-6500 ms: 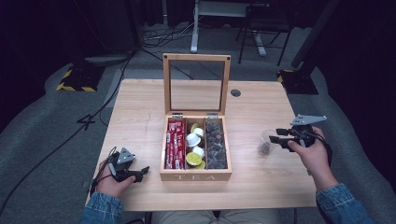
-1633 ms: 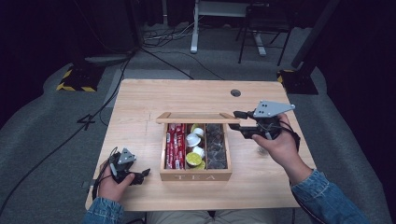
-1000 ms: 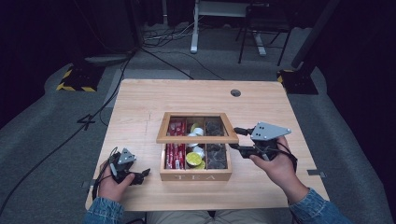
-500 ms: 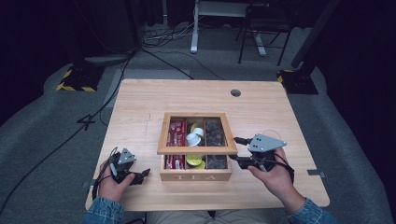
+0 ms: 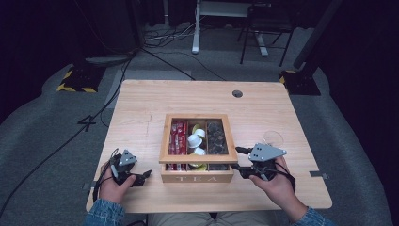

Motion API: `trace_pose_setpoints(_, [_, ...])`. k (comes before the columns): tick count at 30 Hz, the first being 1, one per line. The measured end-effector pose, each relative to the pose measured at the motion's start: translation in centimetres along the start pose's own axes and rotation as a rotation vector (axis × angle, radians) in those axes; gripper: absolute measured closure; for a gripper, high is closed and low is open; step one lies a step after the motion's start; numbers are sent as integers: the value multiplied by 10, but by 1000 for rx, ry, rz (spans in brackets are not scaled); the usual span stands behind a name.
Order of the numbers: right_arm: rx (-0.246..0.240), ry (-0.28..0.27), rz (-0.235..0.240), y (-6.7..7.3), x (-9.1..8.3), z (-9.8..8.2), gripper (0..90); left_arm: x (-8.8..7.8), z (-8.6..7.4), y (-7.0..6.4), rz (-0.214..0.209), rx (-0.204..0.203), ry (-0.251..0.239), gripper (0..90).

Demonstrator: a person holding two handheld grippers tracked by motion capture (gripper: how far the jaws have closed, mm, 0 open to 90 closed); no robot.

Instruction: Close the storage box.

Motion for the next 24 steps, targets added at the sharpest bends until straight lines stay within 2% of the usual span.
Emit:
trace_pose_setpoints(16, [-16,49,25,9,3,-14,435,0,0,-1,-1,-7,-1,141])
trace_pose_setpoints(24, [-26,57,36,12,2,-15,437,0,0,-1,-1,-7,0,140])
Point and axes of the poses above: each handheld gripper's, and its own axes: x roughly forward along the jaws, z roughly out of its top, y roughly to its left, the point moved 8 cm from there along x, roughly forward along the jaws, and after that the axes turned 1 degree about -x, right-handed, at the moved point
